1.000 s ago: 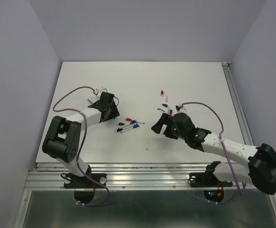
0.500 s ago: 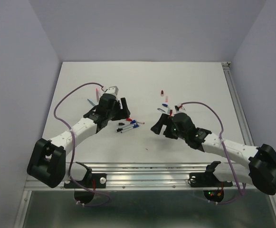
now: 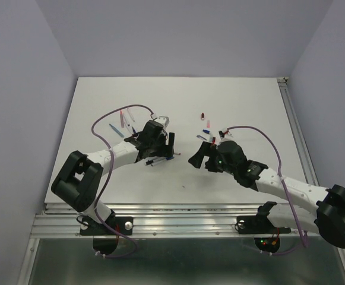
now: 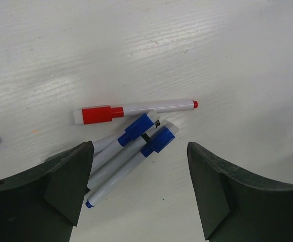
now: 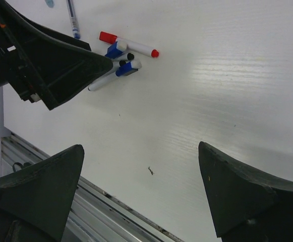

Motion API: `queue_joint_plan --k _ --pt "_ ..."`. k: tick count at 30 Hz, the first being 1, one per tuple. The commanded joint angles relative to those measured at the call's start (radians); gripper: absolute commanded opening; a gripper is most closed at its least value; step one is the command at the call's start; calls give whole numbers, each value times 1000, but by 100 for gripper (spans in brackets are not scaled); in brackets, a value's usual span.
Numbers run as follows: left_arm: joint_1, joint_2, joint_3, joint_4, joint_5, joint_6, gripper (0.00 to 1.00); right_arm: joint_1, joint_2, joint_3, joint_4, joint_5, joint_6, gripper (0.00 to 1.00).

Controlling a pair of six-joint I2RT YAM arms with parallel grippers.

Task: Open the pen caps

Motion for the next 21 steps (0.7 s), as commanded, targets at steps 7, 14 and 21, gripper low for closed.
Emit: queue_joint_plan --k 7,14,21 --pt "-45 42 68 -4 -91 38 77 3 -35 -24 6 13 -33 100" --pt "-65 82 112 -60 -143 27 72 3 -41 -29 6 13 -38 100" --pt "-73 125 147 -73 -143 30 64 3 -43 -31 6 11 -35 100"
